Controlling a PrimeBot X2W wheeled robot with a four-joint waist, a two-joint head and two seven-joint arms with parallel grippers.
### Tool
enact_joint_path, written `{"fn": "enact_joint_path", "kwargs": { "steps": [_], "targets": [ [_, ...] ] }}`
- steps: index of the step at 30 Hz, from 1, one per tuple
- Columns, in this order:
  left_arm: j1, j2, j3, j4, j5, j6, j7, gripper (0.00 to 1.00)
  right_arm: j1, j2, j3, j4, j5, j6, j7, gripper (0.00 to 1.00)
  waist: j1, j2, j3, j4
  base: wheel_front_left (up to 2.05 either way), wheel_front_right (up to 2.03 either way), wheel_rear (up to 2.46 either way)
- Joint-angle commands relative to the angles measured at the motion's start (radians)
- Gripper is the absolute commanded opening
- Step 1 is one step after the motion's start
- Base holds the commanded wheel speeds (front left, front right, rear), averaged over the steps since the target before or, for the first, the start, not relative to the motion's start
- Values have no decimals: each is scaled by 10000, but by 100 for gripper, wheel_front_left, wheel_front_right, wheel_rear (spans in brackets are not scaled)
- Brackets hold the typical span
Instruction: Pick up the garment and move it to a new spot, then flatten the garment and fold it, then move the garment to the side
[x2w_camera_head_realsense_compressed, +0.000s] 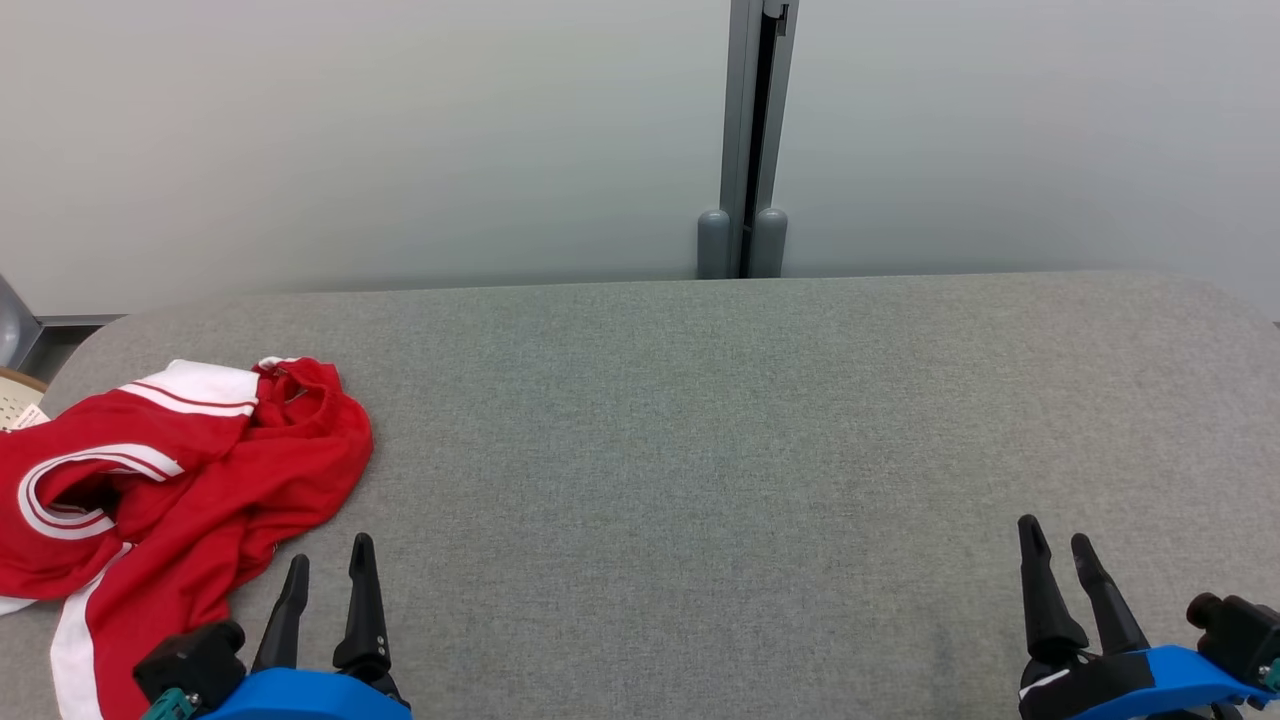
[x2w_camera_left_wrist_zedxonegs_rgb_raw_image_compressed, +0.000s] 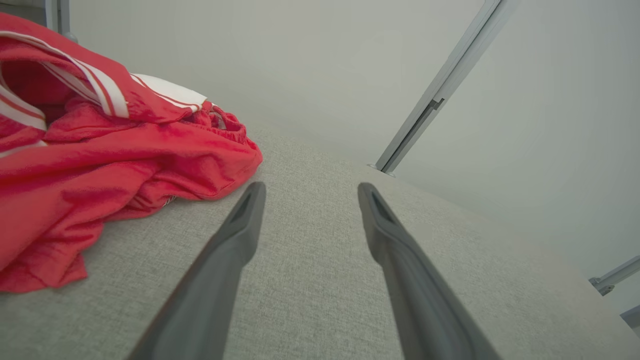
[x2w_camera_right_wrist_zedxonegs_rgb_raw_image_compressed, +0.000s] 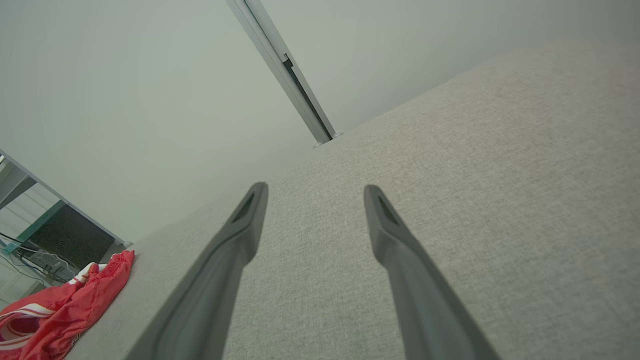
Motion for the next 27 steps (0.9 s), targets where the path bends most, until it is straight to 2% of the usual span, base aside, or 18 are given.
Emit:
{"fn": "enact_joint_path", "kwargs": {
  "steps": [1,17,27],
  "targets": [
    [-11,109,-50,-46,279,54,-105,100,53,-77,-15,-126,-310,17,-62,100,-1,-1,2,3,0,0,0],
    [40,276,-515,30,1577,5,-469,100,180,-91,79,-137,-1744,21,-296,100,-1,-1,-17,-18,0,0,0],
    [109,298,-648,45,2219,258,-583,100,277,-97,83,-40,-2562,23,-476,100,-1,-1,-78,-9,0,0,0]
  ]
}}
